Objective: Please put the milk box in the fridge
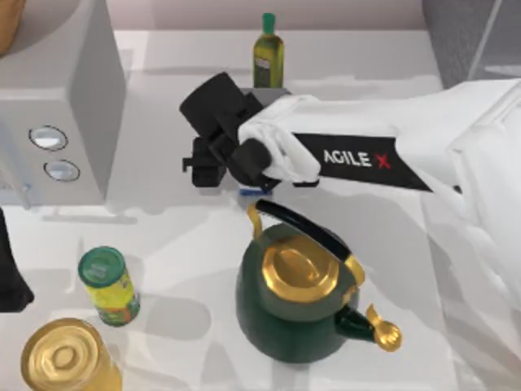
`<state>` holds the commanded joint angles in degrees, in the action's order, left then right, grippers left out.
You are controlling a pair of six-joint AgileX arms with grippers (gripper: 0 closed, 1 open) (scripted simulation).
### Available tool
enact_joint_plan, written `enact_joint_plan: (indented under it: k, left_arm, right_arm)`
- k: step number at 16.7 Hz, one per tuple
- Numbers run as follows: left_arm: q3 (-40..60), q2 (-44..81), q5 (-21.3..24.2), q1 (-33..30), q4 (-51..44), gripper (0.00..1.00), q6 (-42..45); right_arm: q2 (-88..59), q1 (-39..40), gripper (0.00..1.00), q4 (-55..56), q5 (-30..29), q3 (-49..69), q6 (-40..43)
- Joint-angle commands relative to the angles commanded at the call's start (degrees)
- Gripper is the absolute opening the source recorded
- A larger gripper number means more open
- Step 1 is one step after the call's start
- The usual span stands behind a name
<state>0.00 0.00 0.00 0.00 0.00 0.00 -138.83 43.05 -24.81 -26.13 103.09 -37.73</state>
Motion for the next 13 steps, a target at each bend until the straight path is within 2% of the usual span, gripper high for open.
enact_joint_plan:
  k: [9, 13]
  left_arm:
    - [0.0, 0.0, 0.0, 0.0, 0.0, 1.00, 0.0]
    - [0.0, 0.0, 0.0, 0.0, 0.0, 1.00, 0.0]
  right_arm:
    - [0.0, 0.0, 0.02, 0.0, 0.0, 0.0, 0.0]
    - [0.0, 0.0, 0.00, 0.0, 0.0, 0.0, 0.0]
